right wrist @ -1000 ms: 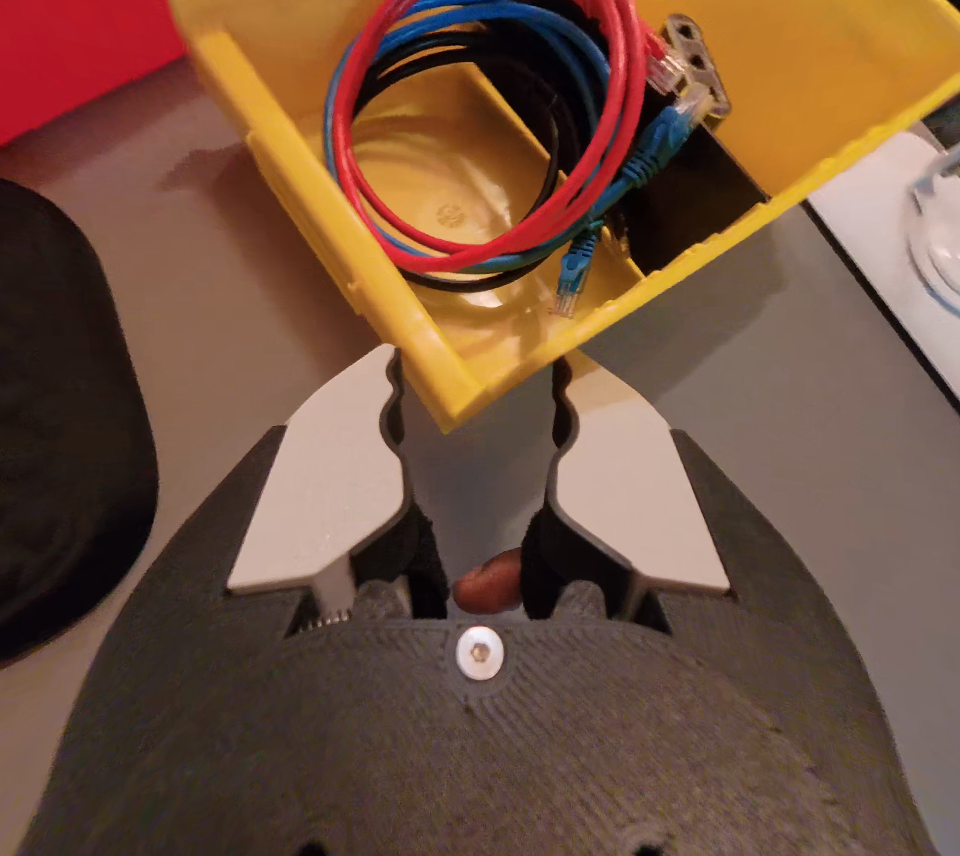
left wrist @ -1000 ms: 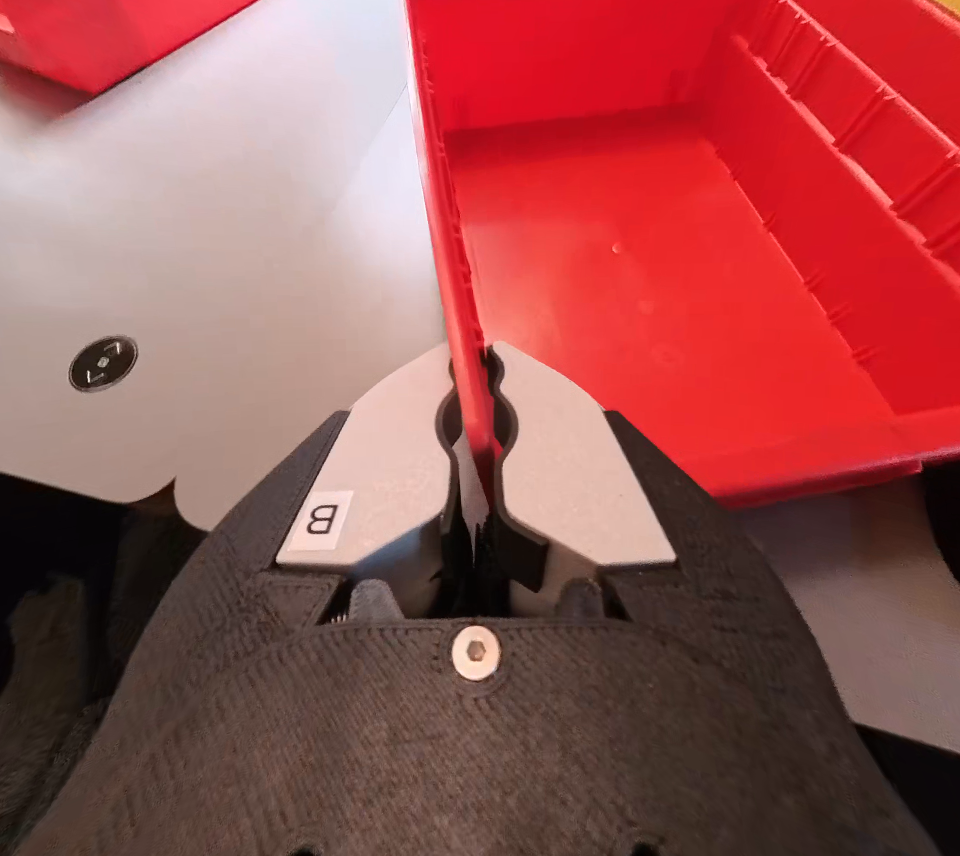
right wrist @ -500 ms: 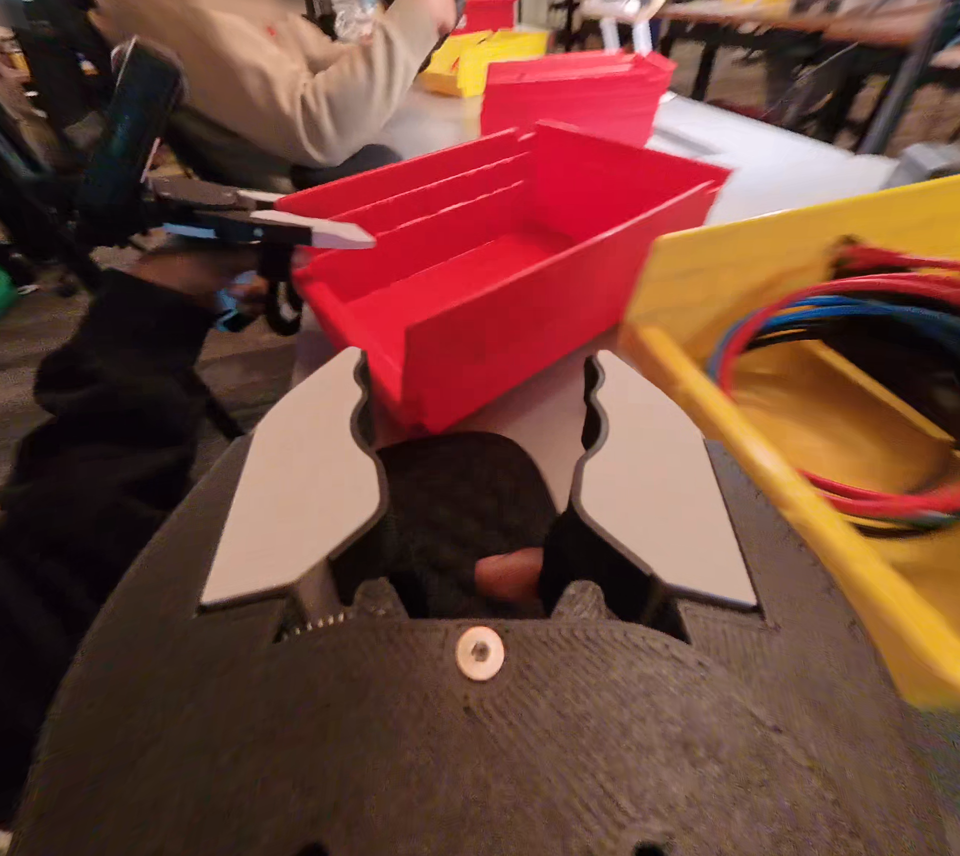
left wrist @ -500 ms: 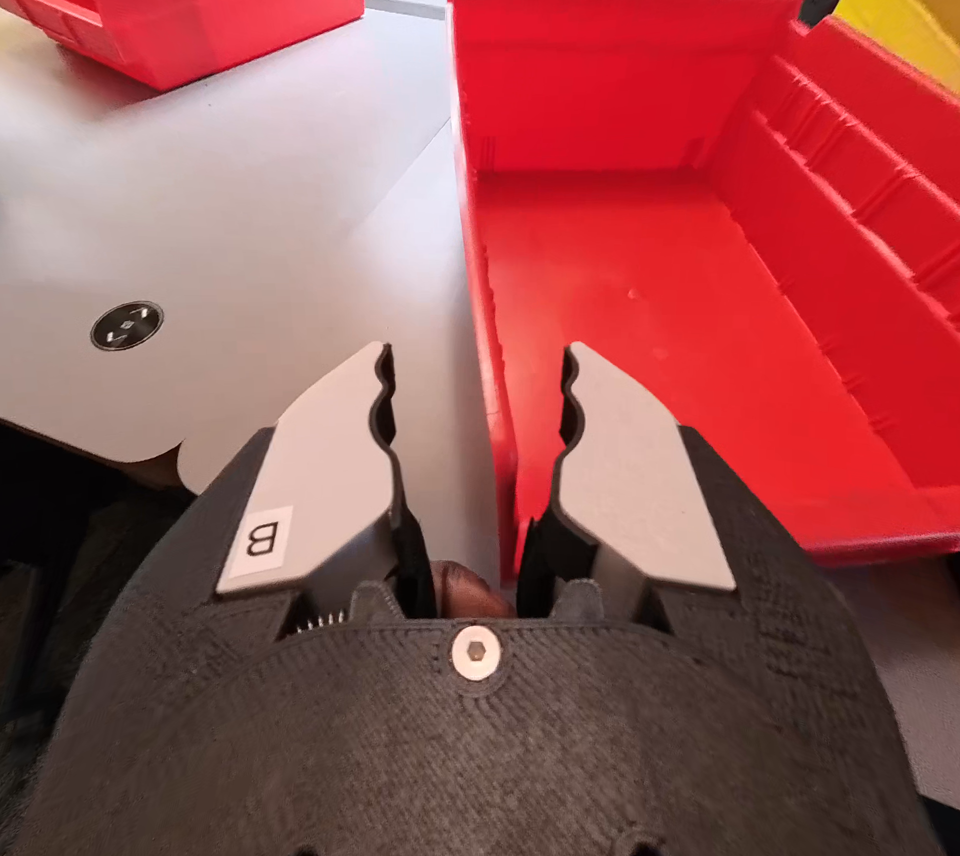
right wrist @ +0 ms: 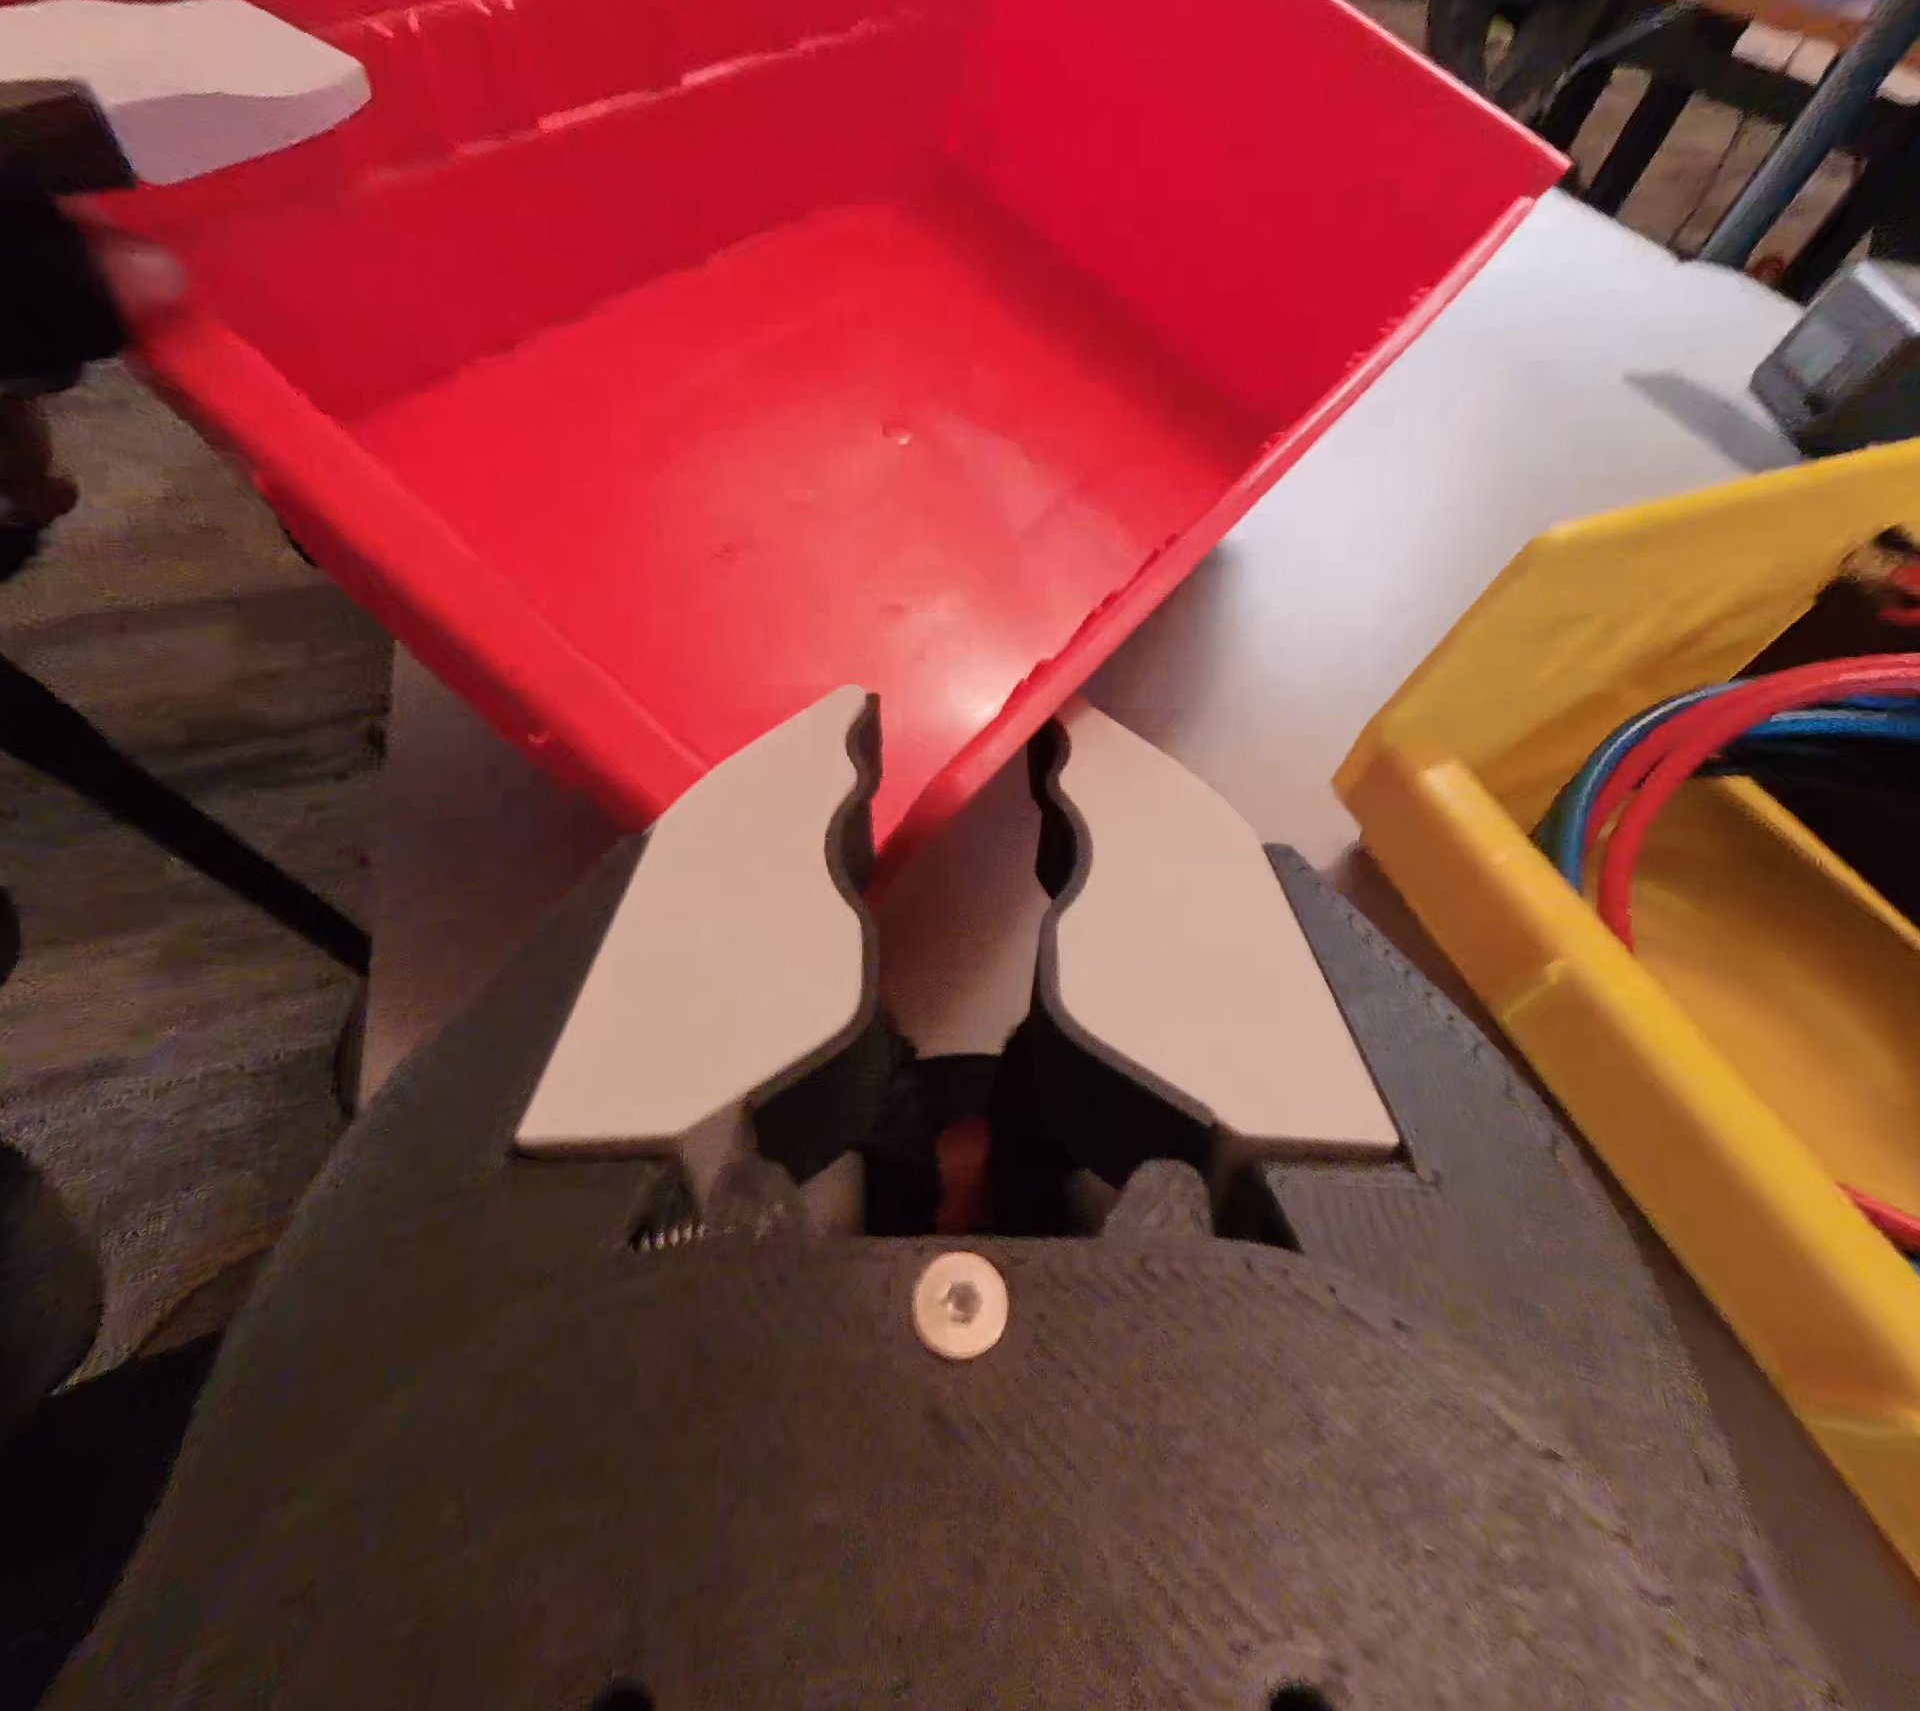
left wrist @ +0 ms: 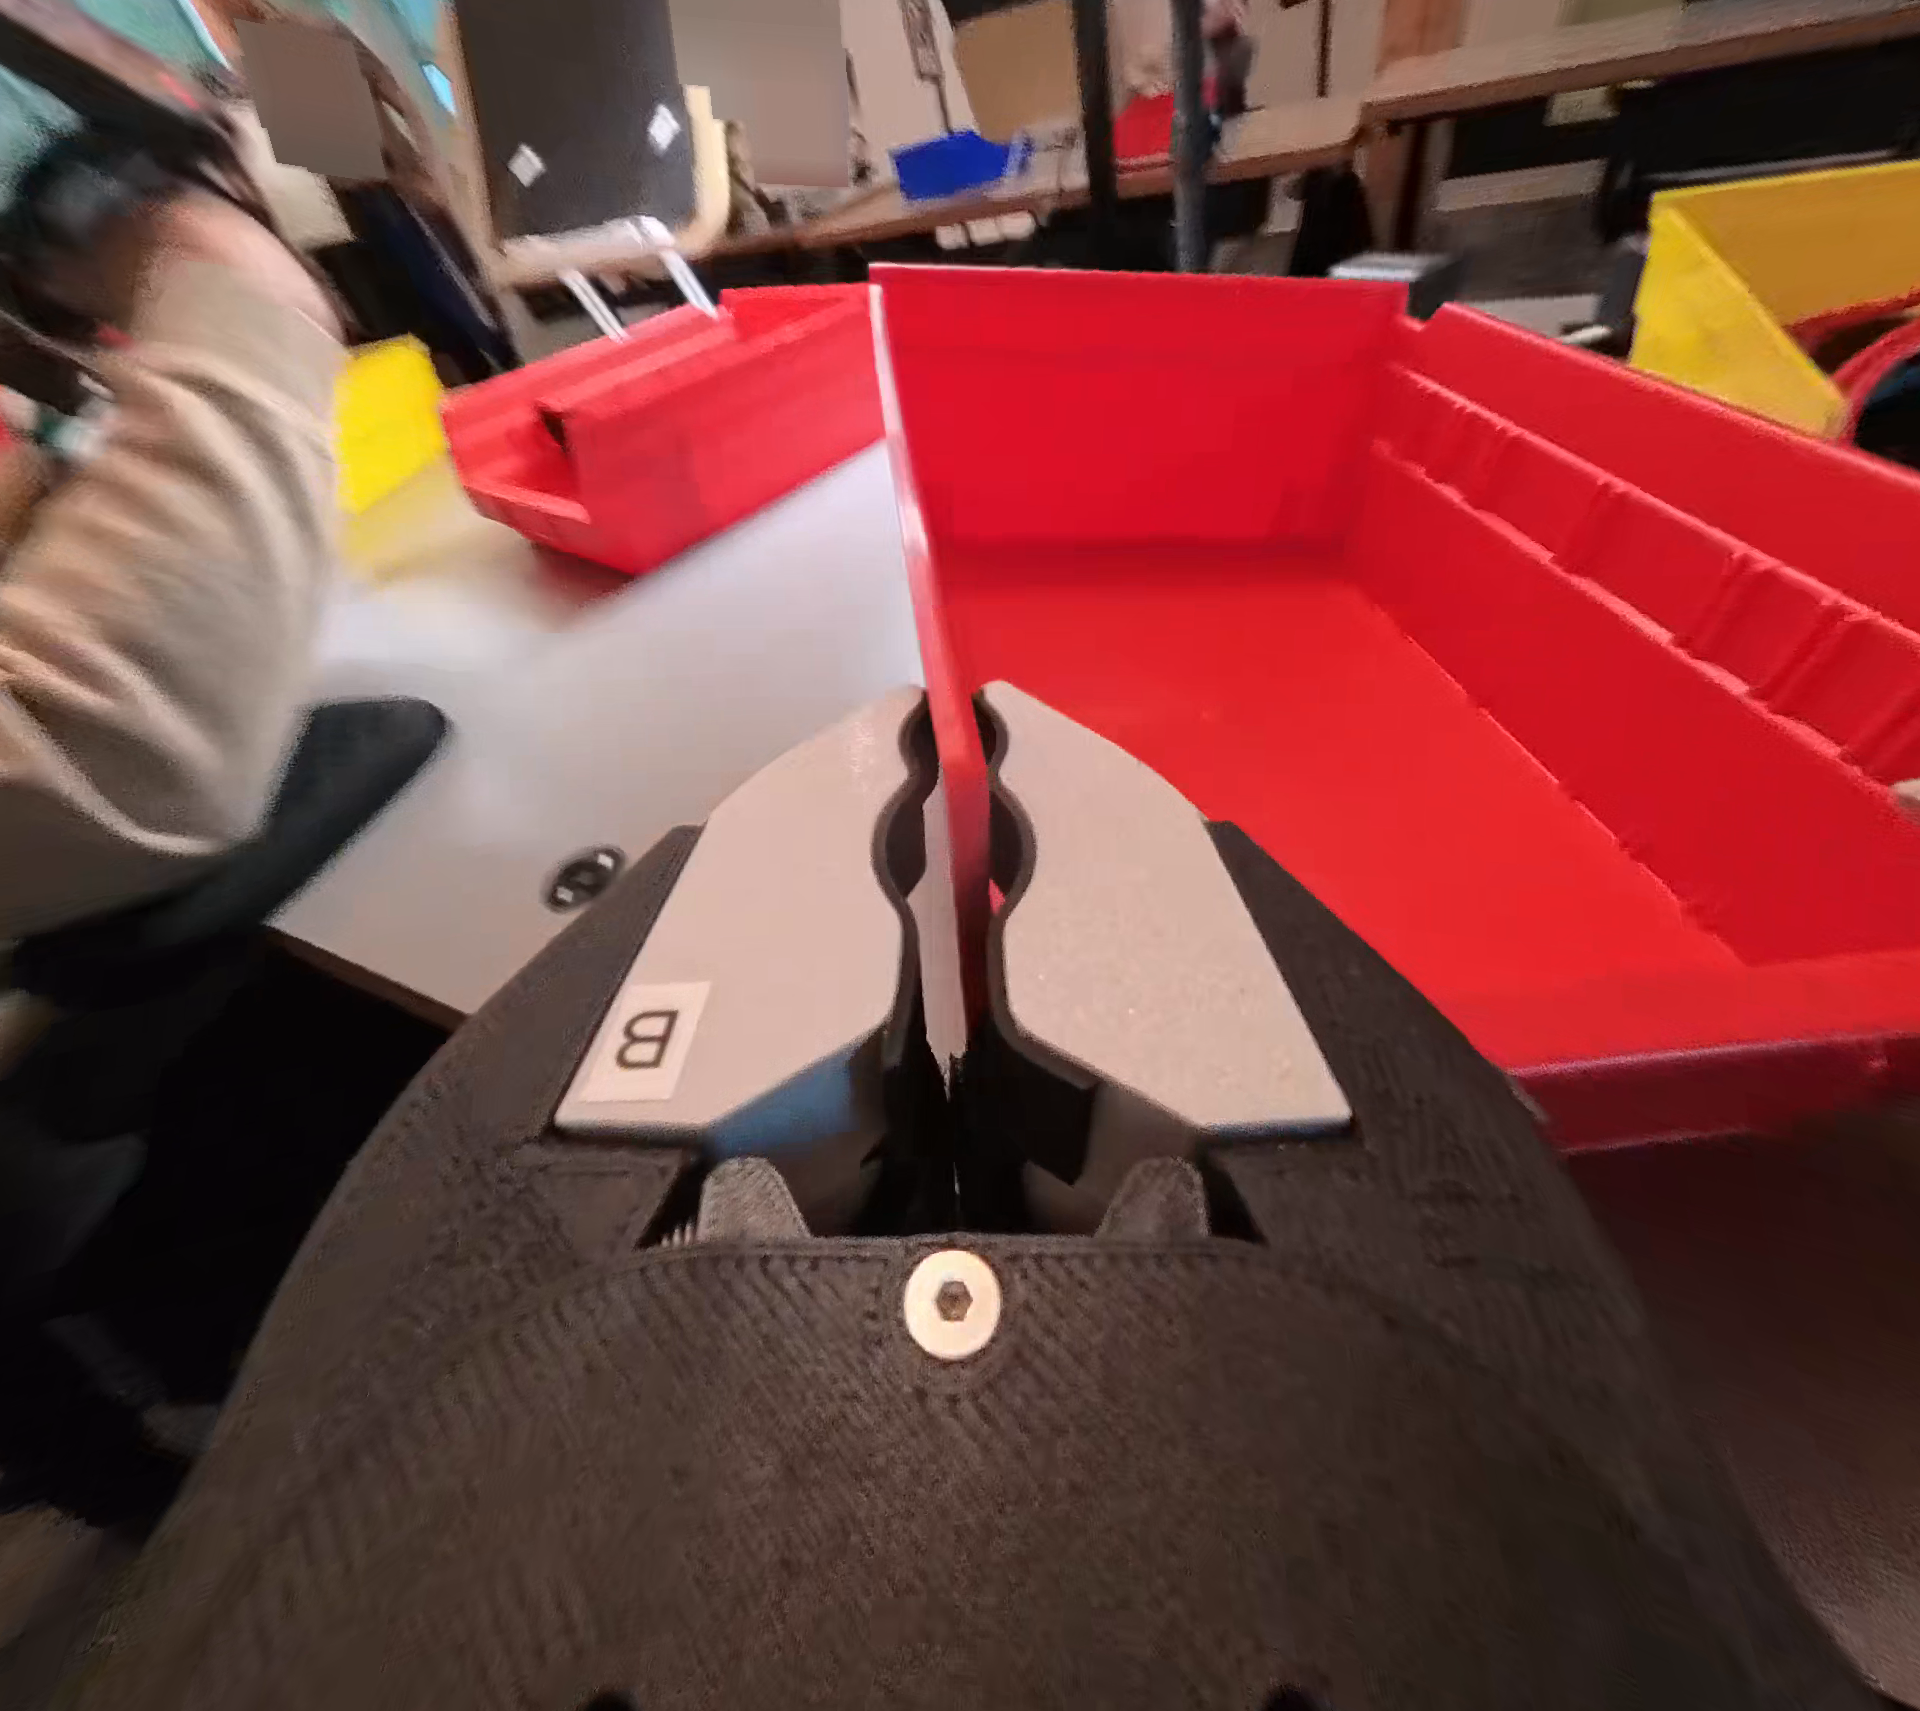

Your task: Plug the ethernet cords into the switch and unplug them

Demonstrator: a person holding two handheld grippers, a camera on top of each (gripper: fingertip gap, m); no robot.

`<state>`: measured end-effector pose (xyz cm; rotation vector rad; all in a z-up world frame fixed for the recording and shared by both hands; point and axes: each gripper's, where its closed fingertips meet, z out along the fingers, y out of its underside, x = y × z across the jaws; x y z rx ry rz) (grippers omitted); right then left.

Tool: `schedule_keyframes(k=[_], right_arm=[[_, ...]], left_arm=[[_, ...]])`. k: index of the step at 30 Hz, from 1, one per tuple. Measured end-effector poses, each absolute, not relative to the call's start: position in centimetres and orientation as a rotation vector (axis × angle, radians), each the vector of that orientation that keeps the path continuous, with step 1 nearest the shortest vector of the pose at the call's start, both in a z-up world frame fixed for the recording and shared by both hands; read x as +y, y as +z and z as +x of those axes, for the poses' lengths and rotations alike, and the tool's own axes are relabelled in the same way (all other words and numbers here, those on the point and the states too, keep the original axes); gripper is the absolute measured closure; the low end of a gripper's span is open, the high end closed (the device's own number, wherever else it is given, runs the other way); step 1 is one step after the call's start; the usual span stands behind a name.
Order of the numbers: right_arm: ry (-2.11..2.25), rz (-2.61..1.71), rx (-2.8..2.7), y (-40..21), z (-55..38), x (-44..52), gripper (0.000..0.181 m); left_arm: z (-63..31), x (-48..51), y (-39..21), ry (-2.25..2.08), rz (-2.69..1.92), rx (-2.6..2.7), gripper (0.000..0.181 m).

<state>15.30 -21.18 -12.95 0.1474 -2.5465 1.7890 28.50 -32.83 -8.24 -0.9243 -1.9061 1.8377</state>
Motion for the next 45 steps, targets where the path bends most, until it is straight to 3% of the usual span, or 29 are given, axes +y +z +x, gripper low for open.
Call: schedule_keyframes(k=[7,11,20,28,38,45], right_arm=[[2.006,0.244,-2.061,-2.8,12.6,-14.9,0.155],[1.93,0.143,-1.919,-0.4,8.0,-7.6,0.155],[1.565,-0.295,-1.927,-4.8,-4.2,10.2,0.156],[1.377,-0.561,-1.985,-8.6,-11.5,20.0,0.157],[1.201,-0.689,-2.103,-14.8,-16.0,24.0,0.16],[1.135,-0.691,-2.079,-15.2,-16.7,25.2,0.162]], left_arm=[[26.9,-25.8,1.9,2.098,-0.743,-1.429,0.175],[20.9,-20.4,4.0,2.006,-0.787,-1.21,0.173],[2.8,-6.1,0.5,1.568,-1.148,-1.031,0.168],[-7.7,3.3,-2.6,1.332,-1.435,-0.969,0.163],[-12.8,7.2,-10.2,1.138,-1.587,-1.049,0.158],[-12.4,8.3,-12.8,1.01,-1.726,-1.01,0.146]])
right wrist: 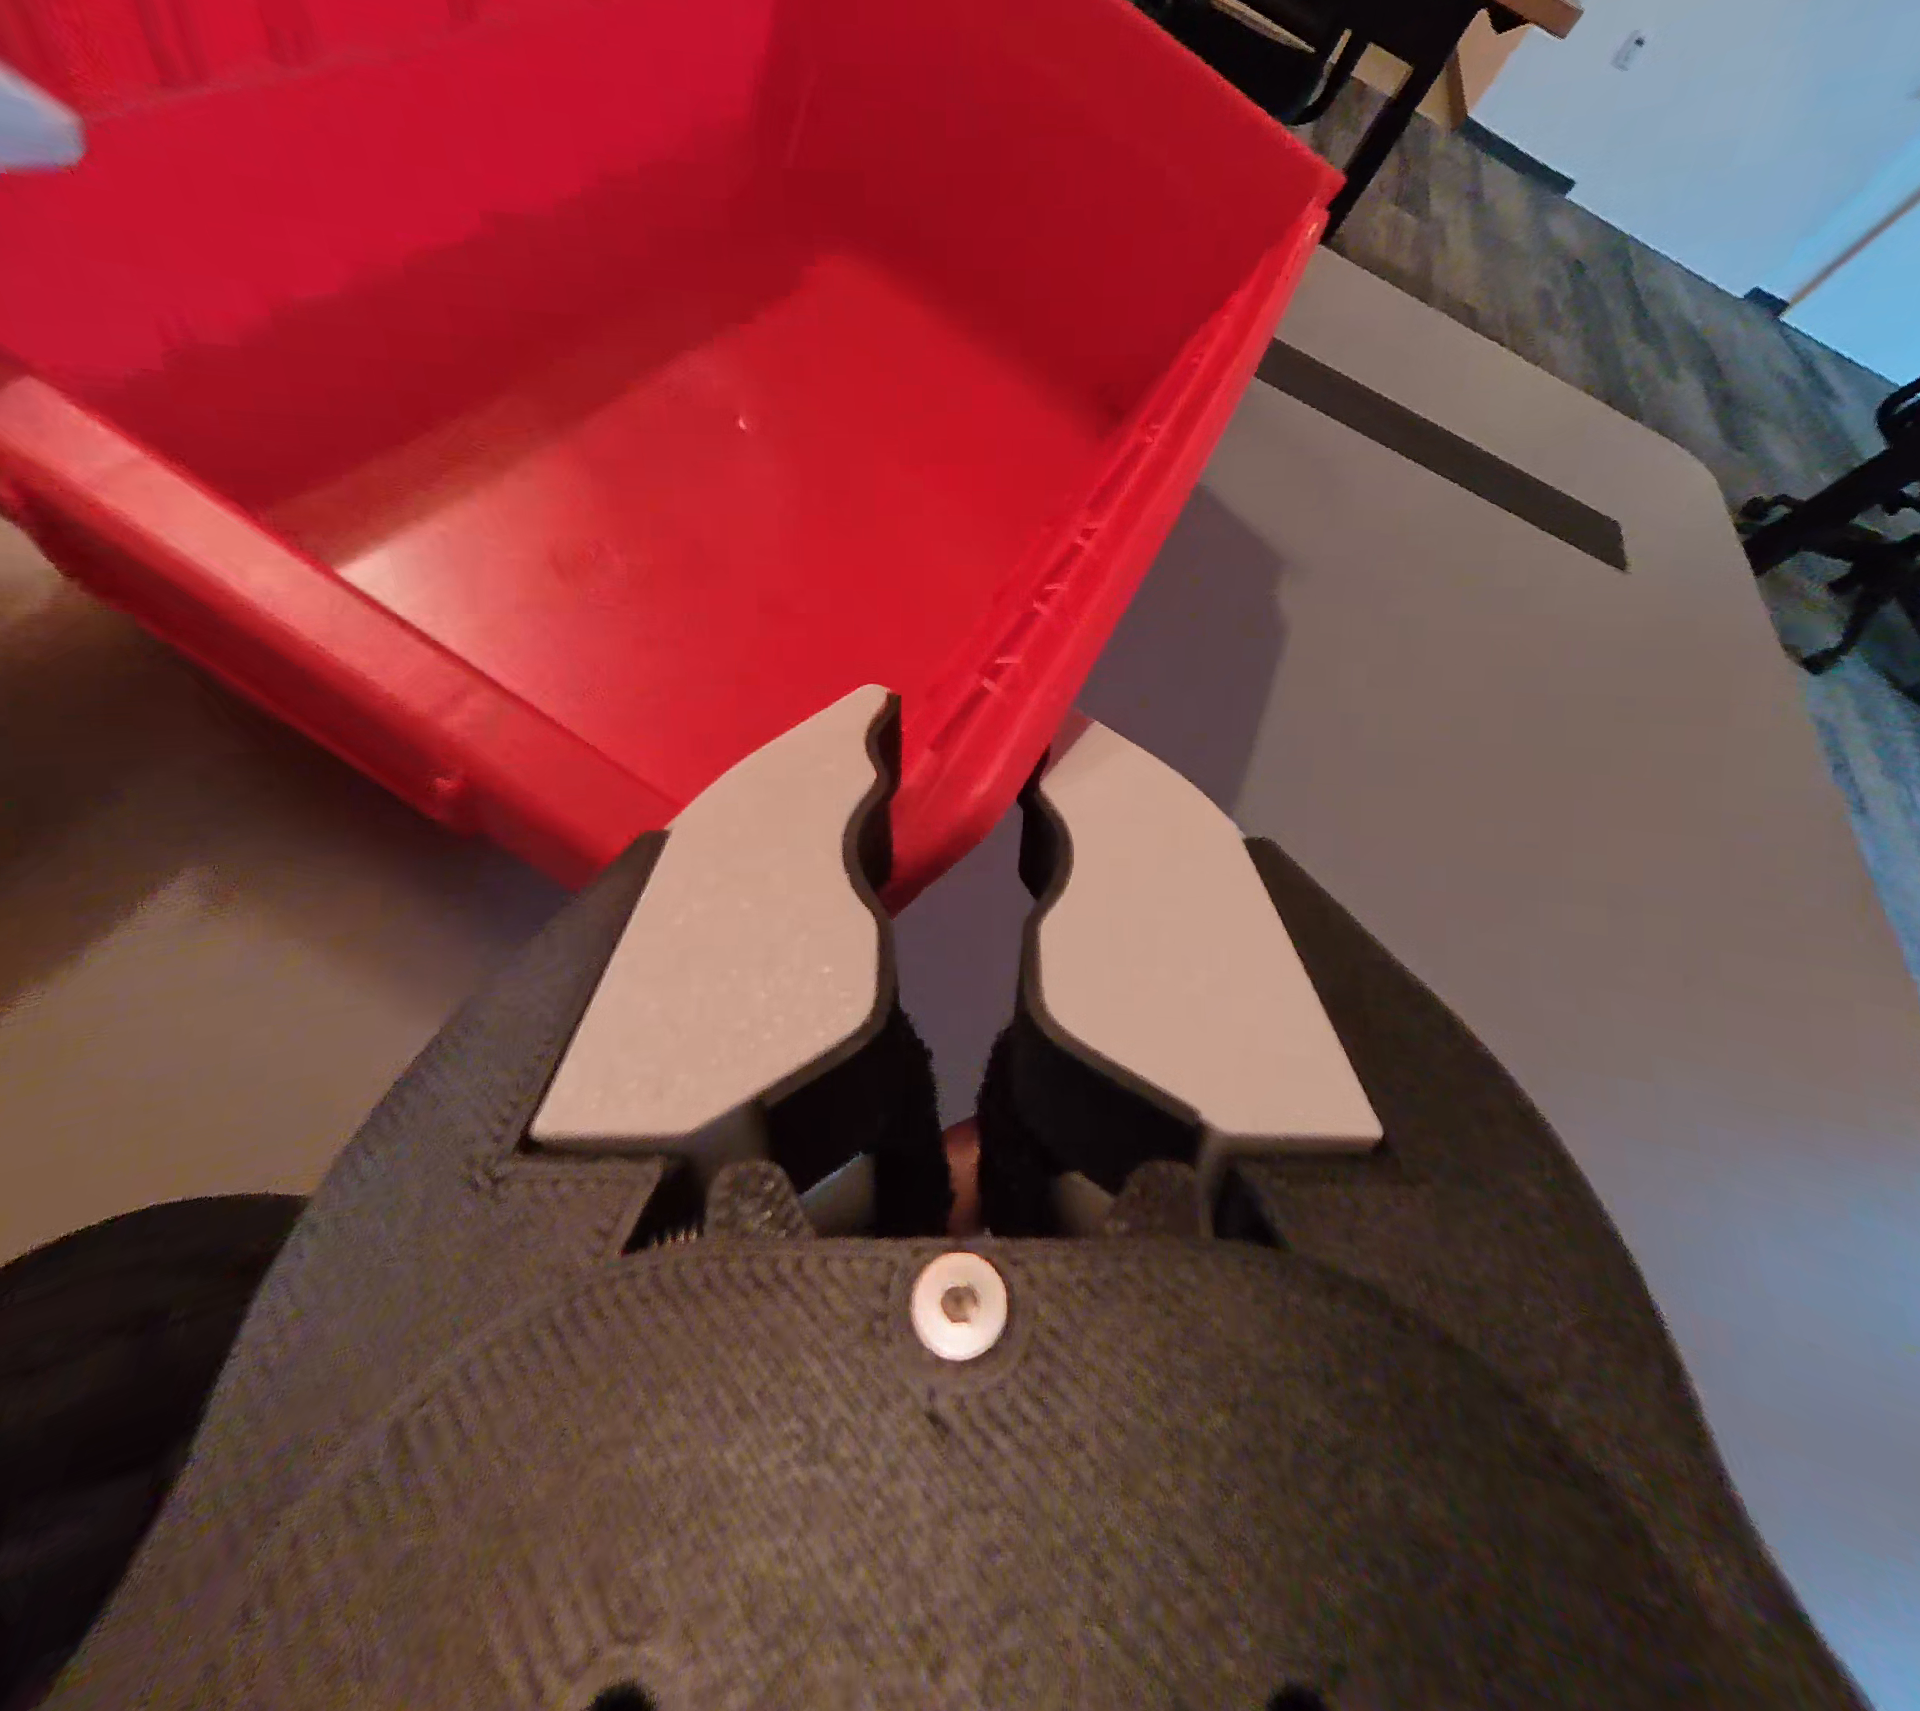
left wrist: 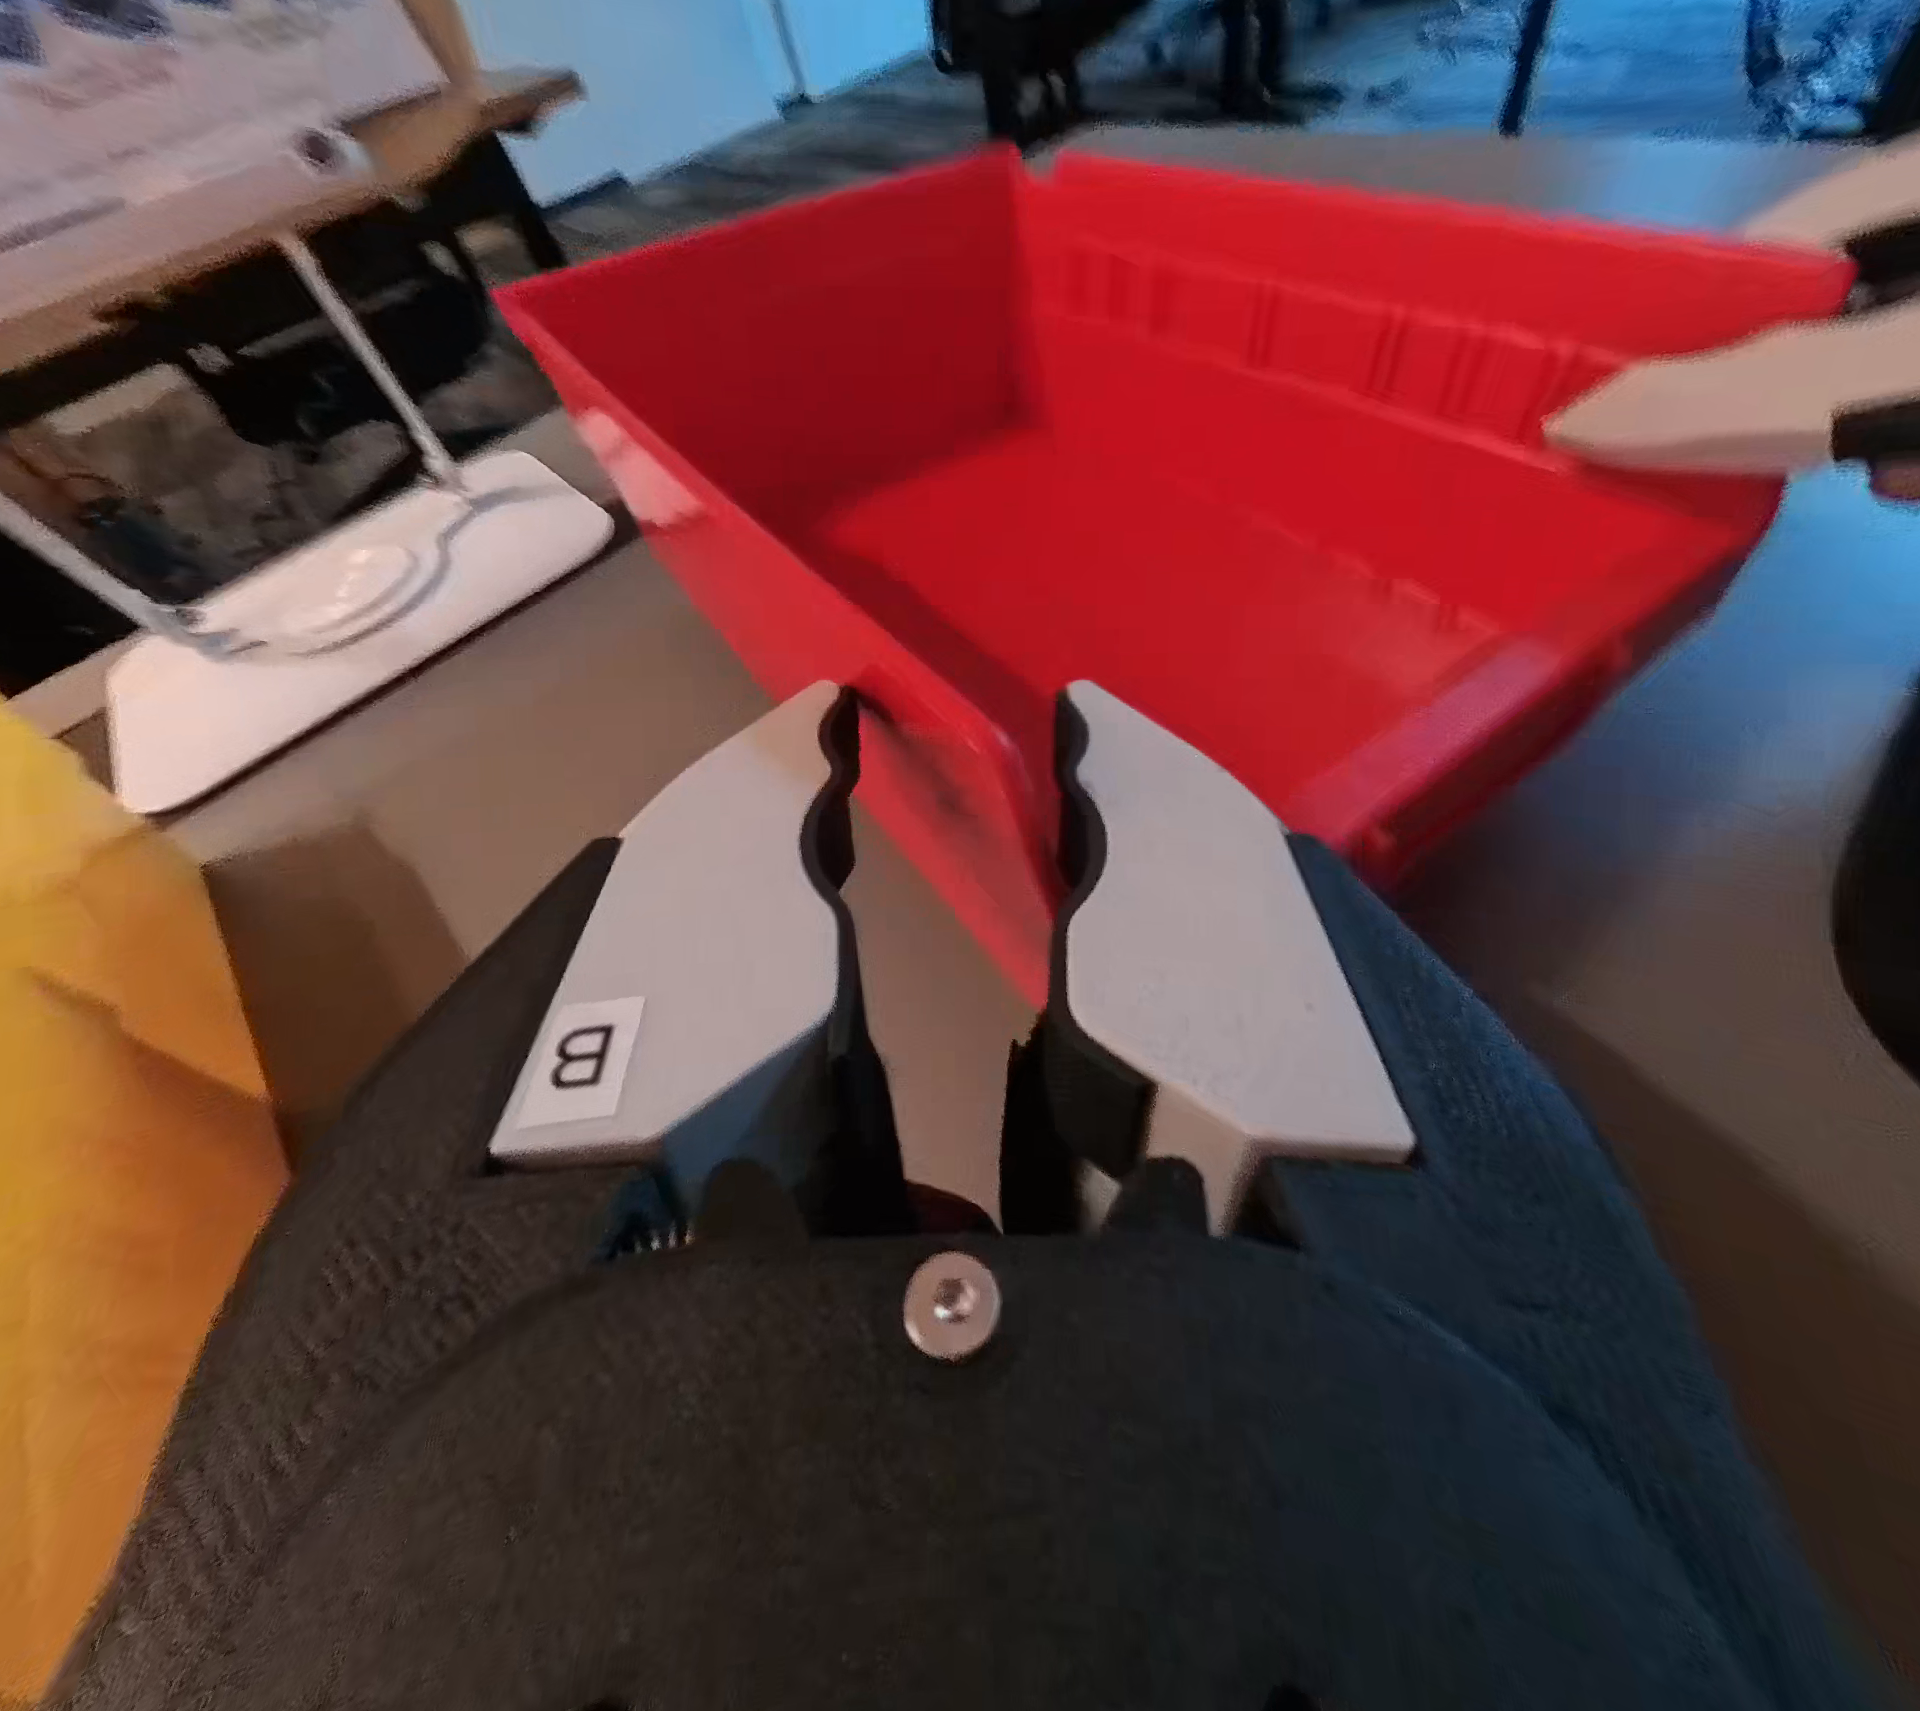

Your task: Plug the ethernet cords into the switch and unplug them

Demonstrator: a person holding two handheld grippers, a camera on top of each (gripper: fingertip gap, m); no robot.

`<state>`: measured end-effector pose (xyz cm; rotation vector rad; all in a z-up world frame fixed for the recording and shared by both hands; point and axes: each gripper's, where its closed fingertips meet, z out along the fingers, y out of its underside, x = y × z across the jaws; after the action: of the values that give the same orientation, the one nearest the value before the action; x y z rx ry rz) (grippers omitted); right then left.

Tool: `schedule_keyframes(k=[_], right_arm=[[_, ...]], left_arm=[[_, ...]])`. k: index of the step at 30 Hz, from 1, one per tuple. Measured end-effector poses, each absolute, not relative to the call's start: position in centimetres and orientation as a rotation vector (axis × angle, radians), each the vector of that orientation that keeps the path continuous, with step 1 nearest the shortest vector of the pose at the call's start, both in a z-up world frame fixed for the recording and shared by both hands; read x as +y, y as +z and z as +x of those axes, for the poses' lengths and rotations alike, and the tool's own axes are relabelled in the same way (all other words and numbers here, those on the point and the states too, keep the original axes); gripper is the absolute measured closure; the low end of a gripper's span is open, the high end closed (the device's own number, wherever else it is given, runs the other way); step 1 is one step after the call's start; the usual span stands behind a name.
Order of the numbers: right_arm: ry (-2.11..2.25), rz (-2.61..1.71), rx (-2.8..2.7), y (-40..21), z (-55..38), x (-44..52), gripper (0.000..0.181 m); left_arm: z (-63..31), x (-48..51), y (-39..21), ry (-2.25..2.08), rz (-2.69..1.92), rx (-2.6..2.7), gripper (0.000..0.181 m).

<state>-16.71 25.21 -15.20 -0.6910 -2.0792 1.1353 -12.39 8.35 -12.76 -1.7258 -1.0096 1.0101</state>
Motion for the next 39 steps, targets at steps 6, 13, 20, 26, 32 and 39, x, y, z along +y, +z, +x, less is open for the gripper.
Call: schedule_keyframes(k=[6,13,20,26,32,39], right_arm=[[1.23,-0.659,-2.035,-13.9,-16.4,25.8,0.144],[1.406,-0.281,-1.844,-9.4,-13.0,24.9,0.098],[1.185,0.14,-2.079,-12.0,-8.8,20.3,0.114],[0.75,0.336,-2.393,-18.6,-9.9,18.4,0.105],[0.535,0.42,-2.397,-20.0,-11.9,18.5,0.13],[0.438,0.356,-2.43,-20.6,-13.0,20.8,0.148]], left_arm=[[-10.3,9.1,-11.4,0.863,-1.754,-0.877,0.108],[-4.8,0.3,-9.6,1.073,-1.915,-0.861,0.107],[-1.1,-14.0,-15.6,1.203,-2.405,-1.108,0.109],[-1.7,-15.0,-17.0,1.156,-2.483,-1.041,0.118],[0.6,-16.2,-20.3,0.798,-2.79,-0.997,0.111],[-0.8,-16.6,-20.2,0.942,-2.787,-0.884,0.148]])
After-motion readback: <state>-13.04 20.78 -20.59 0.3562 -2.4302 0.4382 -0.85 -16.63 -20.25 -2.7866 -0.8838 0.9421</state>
